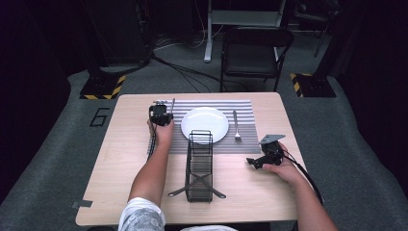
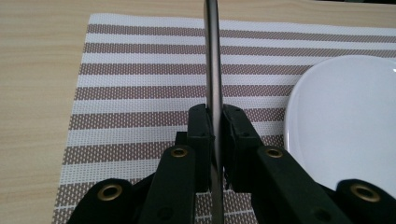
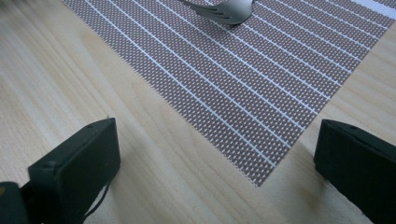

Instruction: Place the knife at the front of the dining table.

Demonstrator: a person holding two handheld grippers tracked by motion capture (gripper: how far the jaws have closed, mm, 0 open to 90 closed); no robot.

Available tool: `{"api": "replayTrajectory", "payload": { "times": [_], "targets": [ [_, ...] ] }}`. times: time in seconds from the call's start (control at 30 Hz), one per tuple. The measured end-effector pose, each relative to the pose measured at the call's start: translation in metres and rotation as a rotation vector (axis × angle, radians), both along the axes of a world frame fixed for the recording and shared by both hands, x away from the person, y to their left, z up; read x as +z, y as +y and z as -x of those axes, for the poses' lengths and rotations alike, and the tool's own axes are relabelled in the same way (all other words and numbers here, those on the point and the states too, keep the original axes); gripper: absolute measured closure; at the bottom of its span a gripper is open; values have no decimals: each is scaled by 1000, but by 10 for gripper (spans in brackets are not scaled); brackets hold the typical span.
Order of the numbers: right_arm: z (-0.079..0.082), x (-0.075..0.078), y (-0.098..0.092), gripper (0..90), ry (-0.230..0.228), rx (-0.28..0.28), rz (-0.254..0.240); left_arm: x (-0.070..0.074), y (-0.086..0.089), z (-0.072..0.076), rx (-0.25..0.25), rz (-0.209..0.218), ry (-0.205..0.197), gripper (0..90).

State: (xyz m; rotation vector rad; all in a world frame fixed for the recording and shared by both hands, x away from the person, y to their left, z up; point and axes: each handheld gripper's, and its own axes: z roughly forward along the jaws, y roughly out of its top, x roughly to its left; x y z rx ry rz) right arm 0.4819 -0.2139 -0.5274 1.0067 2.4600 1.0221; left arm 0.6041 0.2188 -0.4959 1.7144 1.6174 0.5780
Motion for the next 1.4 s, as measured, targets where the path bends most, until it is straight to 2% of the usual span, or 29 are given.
{"api": "replayTrajectory", "payload": {
  "times": [0.27,0.67,0.73,0.93,0.97,1.13,1.37,1.4],
  "targets": [
    [0,0,0,0,0,1,0,-10,1,-3,23,-6,37,821],
    [0,0,0,0,0,1,0,-16,0,-6,26,-5,60,818],
    [0,0,0,0,0,0,0,-16,-1,-7,21,-16,63,816],
    [0,0,0,0,0,0,0,-17,-3,-8,16,-4,63,796],
    [0,0,0,0,0,1,0,-18,-5,-8,16,10,67,793],
    [0,0,0,0,0,0,0,-17,-7,-8,1,16,67,757],
    [0,0,0,0,0,0,0,-11,-2,-3,-23,50,64,610],
    [0,0,0,0,0,1,0,-9,-1,-2,-29,61,67,610]
  ]
}}
